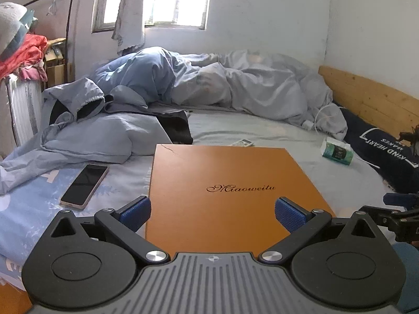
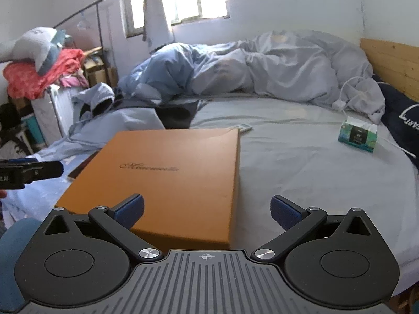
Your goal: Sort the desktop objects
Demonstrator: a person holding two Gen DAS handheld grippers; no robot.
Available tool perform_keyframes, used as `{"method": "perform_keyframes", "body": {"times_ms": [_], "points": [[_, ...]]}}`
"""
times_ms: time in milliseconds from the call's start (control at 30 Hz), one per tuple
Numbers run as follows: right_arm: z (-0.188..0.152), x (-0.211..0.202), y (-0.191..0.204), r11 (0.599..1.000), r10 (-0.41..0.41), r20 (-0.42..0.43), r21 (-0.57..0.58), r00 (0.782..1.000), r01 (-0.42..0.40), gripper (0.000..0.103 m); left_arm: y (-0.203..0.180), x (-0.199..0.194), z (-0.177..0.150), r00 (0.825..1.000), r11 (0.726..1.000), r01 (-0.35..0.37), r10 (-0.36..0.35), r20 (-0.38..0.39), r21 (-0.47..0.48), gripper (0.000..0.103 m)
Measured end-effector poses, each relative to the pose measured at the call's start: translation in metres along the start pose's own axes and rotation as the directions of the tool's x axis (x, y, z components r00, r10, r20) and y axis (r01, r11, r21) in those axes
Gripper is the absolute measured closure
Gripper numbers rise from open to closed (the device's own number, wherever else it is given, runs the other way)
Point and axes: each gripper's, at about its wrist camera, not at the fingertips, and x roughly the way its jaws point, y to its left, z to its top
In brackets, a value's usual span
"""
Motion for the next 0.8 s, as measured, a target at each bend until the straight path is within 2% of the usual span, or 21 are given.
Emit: {"method": "perform_keyframes", "body": {"times_ms": [100,267,567,800], "points": [[-0.003,0.002,0.000,1.000,-0.004,-0.010,0.004,1.000,0.004,0.000,-0.004,-0.003,-0.002,1.000,1.000,-0.010,0.010,0.006,0.018,0.000],[-0.007,0.005,0.002,1.000,-0.006,-0.026,-0.002,1.000,0.006,0.000,-0.017,-0.004,-0.006,0.998,0.992,-0.065,0.065,0.006,0.104,0.000],[-0.010,0.006,0.005,1.000,-0.002,-0.040,0.001,0.999,0.002,0.000,-0.016,-0.006,-0.008,0.999,0.997,0.021,-0.019,-0.029,0.070,0.000],[-0.011,0.006,0.003,1.000,-0.002,-0.048,0.002,0.999,0.002,0.000,-0.015,-0.005,-0.010,0.999,0.998,0.023,-0.021,-0.036,0.058,0.000]]}}
